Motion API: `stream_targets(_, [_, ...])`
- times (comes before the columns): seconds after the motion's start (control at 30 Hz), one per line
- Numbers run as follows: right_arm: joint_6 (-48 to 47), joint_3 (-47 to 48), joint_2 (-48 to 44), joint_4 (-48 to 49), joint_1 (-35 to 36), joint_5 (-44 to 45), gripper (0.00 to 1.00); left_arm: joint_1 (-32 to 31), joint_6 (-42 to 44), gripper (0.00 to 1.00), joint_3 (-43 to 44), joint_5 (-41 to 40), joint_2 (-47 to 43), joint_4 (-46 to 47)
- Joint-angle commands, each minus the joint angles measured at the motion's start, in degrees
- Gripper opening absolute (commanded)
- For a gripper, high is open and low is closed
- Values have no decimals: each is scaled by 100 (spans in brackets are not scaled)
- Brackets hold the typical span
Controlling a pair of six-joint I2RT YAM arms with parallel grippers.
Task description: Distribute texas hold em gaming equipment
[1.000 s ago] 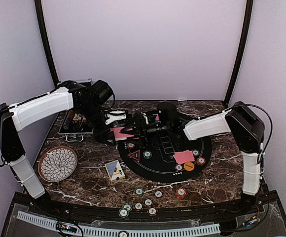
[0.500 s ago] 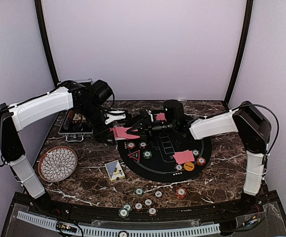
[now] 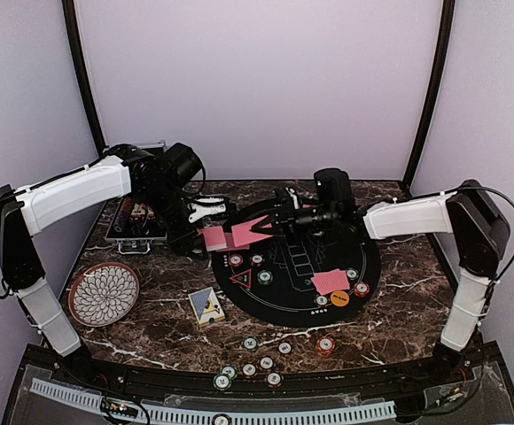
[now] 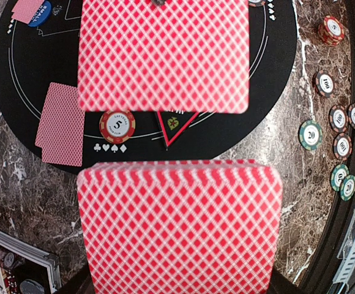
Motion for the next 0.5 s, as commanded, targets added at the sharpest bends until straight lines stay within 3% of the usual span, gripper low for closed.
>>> stream_targets(0.0, [-1671, 562, -219, -2137, -185, 473, 0, 29, 20, 0, 39, 82, -332, -14])
stream_targets(0.2, [-3666, 1965, 31, -5047, -240, 2209, 0, 25, 20, 0, -2, 84, -342, -3])
stream_targets(0.33, [-4525, 2734, 371, -5930, -209, 3510, 0, 30, 16, 0, -19, 84, -360, -15])
stream_targets(0.47, [-5277, 3170, 647, -6210, -124, 4789, 0, 47, 24, 0, -70, 87, -397, -33])
